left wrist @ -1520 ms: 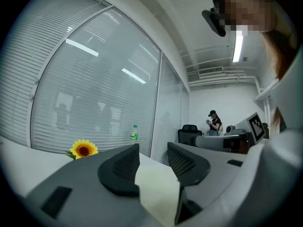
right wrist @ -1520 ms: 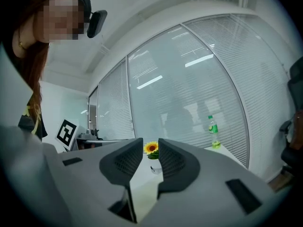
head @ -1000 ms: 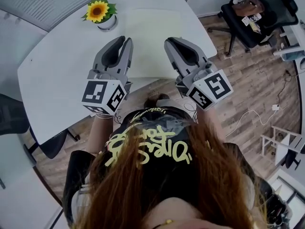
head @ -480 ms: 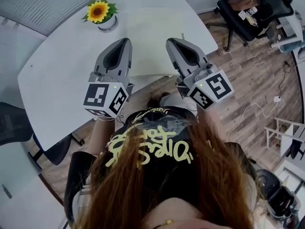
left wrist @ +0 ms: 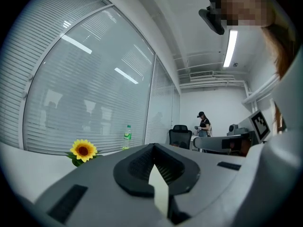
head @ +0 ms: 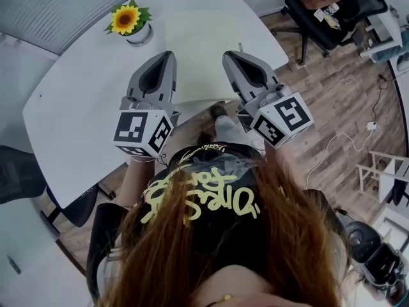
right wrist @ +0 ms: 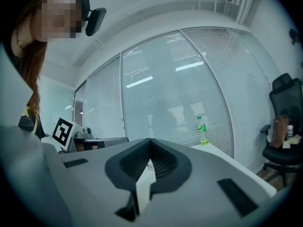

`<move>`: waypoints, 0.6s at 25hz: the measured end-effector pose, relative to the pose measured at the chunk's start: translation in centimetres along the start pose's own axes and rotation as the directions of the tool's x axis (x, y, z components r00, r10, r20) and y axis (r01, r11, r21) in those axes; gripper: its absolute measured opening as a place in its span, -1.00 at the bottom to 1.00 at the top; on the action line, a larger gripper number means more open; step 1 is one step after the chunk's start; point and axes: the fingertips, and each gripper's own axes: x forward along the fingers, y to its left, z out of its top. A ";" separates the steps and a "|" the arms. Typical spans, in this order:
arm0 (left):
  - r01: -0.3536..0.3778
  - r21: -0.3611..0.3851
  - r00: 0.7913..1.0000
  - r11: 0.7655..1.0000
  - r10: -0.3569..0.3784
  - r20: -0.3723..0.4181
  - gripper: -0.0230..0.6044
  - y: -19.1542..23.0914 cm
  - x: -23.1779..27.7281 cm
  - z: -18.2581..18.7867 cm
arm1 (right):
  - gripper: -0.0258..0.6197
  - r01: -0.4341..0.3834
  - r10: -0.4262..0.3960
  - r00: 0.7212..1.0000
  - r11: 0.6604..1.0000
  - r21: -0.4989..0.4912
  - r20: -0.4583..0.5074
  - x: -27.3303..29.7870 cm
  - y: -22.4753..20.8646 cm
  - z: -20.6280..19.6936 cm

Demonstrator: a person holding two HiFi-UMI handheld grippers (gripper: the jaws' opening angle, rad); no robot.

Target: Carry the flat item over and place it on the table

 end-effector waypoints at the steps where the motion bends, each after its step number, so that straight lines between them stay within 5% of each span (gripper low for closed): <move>1: -0.004 -0.001 1.000 1.000 0.004 0.001 -0.94 0.1 0.0 0.0 | -0.91 -0.003 0.003 1.000 1.000 -0.002 0.001 0.1 0.0 0.1; 15: -0.003 -0.010 1.000 1.000 0.003 0.007 -0.94 -0.1 0.9 0.3 | -0.91 -0.018 0.018 1.000 1.000 0.024 0.013 0.6 -1.1 0.5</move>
